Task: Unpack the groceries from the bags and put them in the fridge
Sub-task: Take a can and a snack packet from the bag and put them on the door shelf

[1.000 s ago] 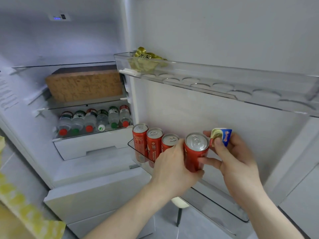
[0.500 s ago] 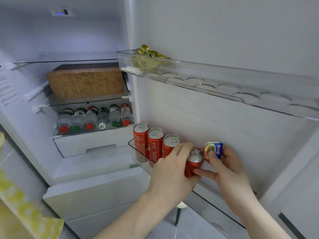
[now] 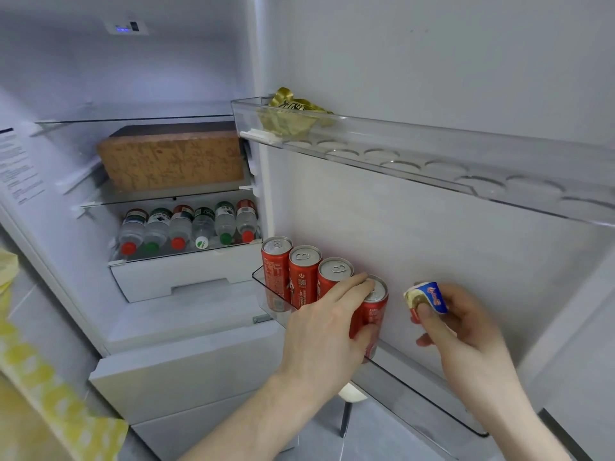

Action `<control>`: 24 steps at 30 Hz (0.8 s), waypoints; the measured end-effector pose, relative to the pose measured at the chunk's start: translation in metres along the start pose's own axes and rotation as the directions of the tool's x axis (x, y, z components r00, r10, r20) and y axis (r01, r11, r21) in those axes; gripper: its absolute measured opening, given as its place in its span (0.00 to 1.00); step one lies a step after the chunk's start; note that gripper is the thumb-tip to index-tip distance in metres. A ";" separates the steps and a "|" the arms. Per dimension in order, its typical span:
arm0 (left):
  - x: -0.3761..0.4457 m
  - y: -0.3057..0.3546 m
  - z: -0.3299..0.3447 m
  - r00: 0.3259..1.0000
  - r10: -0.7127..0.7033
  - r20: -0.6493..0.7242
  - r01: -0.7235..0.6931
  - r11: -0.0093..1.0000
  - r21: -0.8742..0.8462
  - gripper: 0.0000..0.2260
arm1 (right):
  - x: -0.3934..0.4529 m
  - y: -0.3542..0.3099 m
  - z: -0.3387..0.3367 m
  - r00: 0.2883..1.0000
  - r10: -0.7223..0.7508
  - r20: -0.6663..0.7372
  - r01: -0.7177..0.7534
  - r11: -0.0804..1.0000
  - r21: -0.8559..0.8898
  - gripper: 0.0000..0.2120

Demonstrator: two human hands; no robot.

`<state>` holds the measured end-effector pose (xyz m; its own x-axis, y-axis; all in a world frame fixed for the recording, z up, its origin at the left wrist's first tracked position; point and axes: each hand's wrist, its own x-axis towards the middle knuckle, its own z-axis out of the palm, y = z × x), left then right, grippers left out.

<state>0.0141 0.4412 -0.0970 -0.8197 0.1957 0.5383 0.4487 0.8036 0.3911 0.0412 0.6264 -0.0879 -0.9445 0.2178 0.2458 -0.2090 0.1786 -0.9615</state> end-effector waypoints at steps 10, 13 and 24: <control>-0.034 -0.014 -0.016 0.996 -0.032 -0.083 0.018 0.986 -0.167 0.16 | -0.028 -0.007 -0.025 0.973 0.106 0.205 0.007 0.875 -0.484 0.11; -0.050 -0.030 -0.011 0.999 -0.033 -0.040 0.028 0.992 -0.121 0.13 | -0.028 -0.004 -0.025 0.967 0.127 0.221 0.033 0.798 -0.602 0.12; -0.066 -0.041 -0.005 0.992 -0.089 0.091 0.097 0.991 -0.090 0.22 | 0.015 0.023 -0.010 0.860 0.366 0.355 0.099 0.563 -0.820 0.12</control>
<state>0.0516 0.3930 -0.1449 -0.8853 0.1734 0.4315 0.3969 0.7652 0.5069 0.0247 0.6431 -0.1053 -0.9789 -0.0879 -0.1847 -0.0030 0.9092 -0.4163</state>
